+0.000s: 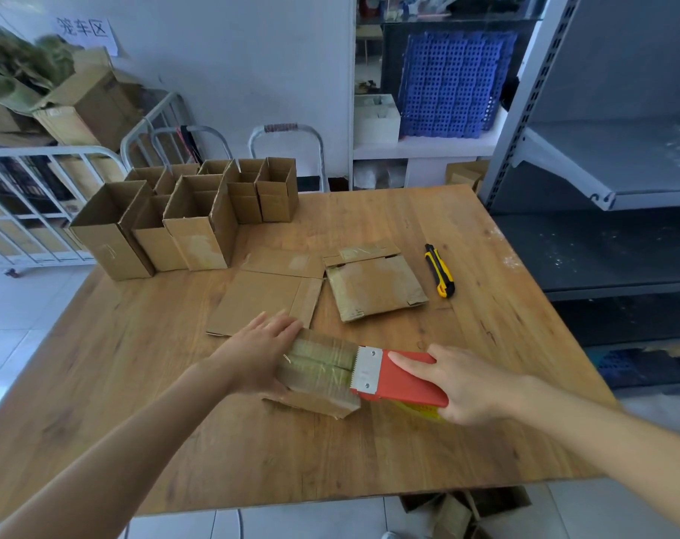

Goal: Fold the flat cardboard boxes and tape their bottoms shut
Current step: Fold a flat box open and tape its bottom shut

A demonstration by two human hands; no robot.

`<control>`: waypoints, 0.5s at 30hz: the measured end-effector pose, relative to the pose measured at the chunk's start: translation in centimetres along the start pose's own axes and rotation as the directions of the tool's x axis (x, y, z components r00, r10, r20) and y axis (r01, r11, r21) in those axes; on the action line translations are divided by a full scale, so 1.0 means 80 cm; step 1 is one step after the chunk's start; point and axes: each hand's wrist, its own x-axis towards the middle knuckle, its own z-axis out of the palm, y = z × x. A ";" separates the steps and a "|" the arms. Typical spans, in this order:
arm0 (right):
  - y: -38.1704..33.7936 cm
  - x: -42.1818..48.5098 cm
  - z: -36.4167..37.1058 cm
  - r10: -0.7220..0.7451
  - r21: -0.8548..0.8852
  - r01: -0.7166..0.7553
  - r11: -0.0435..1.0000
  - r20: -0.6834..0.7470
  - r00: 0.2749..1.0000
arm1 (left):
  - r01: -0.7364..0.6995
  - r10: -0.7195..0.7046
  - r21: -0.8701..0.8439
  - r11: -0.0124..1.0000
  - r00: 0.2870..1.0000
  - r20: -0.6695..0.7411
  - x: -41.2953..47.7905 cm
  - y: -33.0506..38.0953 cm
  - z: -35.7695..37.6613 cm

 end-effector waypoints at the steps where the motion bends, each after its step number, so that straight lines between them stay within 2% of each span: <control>1: 0.000 0.000 -0.001 0.000 0.005 0.000 1.000 -0.002 1.000 | -0.032 0.033 0.110 0.993 0.999 -0.013 0.002 0.012 -0.001; 4: 0.000 -0.002 0.000 -0.008 0.000 0.008 1.000 -0.011 1.000 | -0.108 0.114 0.181 0.978 0.993 -0.019 0.009 0.052 0.016; 11: 0.017 -0.012 0.011 -0.031 0.025 0.031 0.999 0.003 1.000 | -0.118 0.126 0.194 0.974 0.991 -0.033 0.012 0.053 0.035; 15: 0.040 -0.040 0.023 0.036 0.008 -0.037 0.999 0.070 0.997 | -0.134 0.141 0.217 0.967 0.990 -0.013 0.015 0.051 0.034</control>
